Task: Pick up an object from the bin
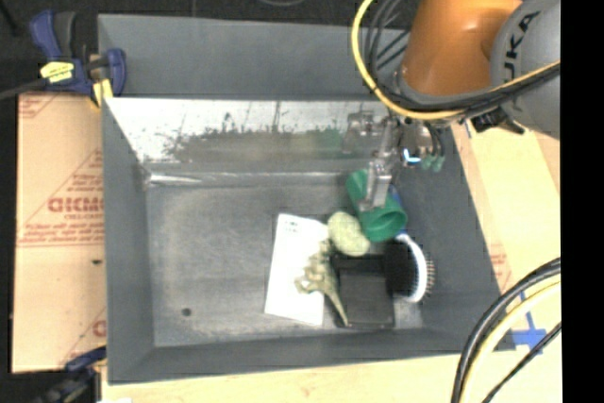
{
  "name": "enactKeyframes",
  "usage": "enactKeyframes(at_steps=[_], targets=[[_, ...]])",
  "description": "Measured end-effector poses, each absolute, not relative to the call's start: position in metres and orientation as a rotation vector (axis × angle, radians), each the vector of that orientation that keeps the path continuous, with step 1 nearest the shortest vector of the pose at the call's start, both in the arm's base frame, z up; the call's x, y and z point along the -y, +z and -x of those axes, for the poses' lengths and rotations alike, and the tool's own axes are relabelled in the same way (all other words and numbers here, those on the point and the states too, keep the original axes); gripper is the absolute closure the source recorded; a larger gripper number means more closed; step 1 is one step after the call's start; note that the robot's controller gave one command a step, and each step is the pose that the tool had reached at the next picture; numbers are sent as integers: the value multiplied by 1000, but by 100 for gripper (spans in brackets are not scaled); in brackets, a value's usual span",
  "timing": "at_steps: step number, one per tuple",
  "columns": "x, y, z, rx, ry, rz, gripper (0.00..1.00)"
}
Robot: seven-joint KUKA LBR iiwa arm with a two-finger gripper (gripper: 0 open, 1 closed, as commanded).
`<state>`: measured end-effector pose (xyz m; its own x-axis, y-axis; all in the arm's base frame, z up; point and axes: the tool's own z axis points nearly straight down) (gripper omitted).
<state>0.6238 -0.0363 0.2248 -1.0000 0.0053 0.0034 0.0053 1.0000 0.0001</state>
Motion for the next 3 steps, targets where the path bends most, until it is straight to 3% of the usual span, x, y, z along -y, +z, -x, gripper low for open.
enactKeyframes(at_steps=[1, 2, 3], targets=[[36, 230, -625, 3146, 1, 8, 0], [58, 179, -569, 3124, 2, -395, 0], [57, 160, -557, 3065, 2, -709, 0]])
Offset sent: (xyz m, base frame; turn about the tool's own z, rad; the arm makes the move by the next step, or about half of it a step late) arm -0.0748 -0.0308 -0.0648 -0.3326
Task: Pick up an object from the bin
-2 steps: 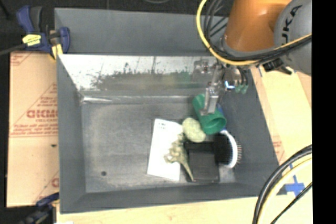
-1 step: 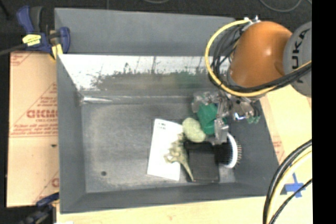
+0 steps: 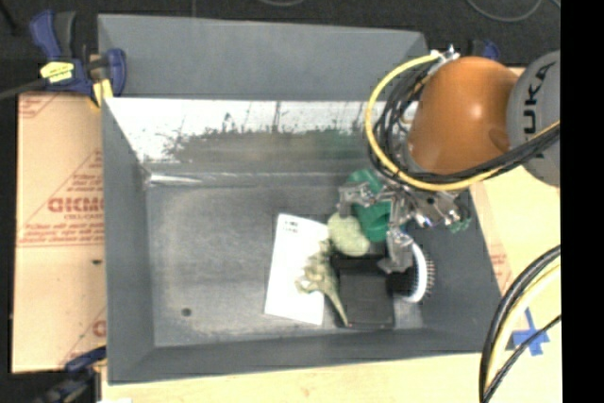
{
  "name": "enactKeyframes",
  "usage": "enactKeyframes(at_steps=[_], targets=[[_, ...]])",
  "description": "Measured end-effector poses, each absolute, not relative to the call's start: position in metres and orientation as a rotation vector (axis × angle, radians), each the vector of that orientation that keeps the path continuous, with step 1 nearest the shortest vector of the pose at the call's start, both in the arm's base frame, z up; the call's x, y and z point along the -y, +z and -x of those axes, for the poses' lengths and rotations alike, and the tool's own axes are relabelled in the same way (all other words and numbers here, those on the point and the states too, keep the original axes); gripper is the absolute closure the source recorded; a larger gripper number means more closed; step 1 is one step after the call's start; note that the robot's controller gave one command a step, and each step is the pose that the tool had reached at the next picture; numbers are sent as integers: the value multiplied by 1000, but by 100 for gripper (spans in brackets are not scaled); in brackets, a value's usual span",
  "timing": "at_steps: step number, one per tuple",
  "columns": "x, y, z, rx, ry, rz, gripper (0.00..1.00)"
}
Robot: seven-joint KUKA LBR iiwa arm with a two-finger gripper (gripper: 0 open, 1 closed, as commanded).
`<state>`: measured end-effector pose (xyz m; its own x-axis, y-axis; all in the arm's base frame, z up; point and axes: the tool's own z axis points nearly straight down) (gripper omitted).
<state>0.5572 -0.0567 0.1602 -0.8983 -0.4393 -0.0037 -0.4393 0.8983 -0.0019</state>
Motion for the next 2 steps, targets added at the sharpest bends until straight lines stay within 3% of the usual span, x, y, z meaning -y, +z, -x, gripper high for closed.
enactKeyframes(at_steps=[1, 2], targets=[[49, 161, -590, -2969, -2, 1013, 0], [73, 91, -597, -3025, -4, 811, 0]])
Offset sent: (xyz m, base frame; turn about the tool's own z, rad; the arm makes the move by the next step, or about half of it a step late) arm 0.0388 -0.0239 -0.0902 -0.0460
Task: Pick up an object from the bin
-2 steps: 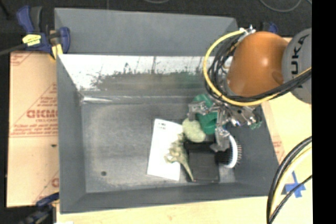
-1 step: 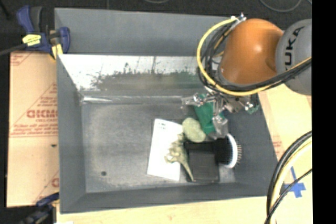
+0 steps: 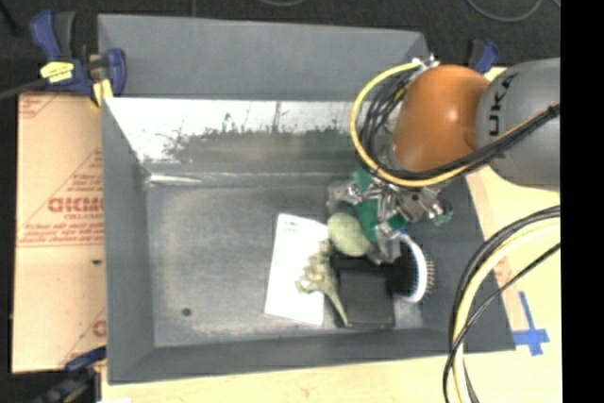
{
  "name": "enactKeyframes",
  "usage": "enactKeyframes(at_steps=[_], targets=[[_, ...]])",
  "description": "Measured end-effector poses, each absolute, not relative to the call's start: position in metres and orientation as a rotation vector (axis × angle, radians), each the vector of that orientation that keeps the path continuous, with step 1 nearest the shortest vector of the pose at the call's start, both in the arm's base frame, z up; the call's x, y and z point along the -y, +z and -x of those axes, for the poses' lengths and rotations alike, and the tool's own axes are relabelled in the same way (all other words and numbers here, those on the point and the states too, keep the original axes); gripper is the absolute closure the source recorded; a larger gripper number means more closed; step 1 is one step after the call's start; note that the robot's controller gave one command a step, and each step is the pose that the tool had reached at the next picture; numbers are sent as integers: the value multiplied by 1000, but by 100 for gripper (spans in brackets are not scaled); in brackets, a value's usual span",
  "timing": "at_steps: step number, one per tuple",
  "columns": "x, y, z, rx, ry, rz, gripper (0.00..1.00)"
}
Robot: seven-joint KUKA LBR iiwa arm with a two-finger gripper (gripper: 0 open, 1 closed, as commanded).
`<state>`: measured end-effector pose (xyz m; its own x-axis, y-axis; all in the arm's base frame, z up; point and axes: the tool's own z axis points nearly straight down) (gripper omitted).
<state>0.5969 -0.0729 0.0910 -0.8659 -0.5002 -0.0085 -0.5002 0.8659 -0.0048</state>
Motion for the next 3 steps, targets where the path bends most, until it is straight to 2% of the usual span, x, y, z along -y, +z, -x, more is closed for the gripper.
enactKeyframes(at_steps=[1, 3], targets=[[64, 71, -599, -2785, -2, 1443, 100], [64, 72, -598, -2787, -1, 1439, 100]])
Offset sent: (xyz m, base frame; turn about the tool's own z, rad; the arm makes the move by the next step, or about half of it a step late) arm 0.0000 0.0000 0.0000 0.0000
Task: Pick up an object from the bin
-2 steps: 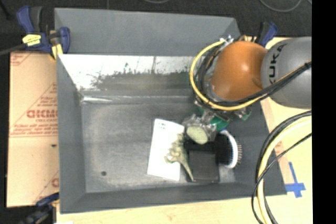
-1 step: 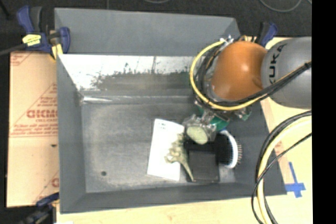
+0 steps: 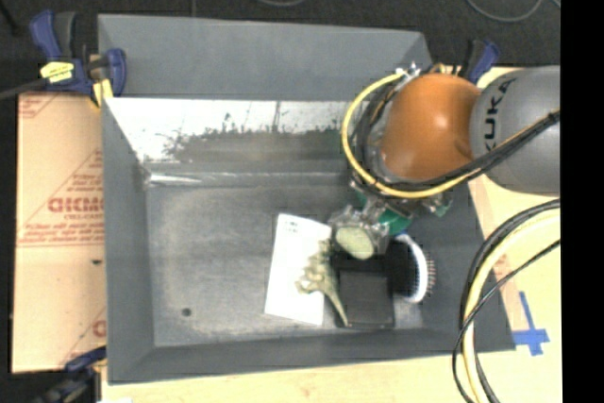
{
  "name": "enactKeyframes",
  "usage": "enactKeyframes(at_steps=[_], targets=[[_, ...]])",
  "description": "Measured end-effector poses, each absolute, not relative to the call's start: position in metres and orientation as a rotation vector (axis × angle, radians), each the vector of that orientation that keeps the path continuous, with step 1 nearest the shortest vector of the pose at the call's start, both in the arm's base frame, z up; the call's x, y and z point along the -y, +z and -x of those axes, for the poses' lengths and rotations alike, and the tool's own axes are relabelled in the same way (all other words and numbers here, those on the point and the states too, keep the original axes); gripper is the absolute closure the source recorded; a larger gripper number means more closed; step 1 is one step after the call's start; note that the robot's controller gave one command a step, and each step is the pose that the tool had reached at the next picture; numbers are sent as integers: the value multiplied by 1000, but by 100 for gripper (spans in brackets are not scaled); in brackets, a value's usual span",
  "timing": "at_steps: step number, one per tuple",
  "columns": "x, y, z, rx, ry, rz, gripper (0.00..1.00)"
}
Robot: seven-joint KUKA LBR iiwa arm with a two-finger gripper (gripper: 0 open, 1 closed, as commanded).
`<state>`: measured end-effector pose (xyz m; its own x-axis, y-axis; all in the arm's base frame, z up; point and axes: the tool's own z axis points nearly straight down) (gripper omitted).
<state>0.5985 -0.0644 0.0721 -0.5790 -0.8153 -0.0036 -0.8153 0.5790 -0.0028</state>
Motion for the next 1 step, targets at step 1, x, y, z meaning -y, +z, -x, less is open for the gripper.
enactKeyframes(at_steps=[1], targets=[[64, 79, -597, -2794, 5, 1441, 100]])
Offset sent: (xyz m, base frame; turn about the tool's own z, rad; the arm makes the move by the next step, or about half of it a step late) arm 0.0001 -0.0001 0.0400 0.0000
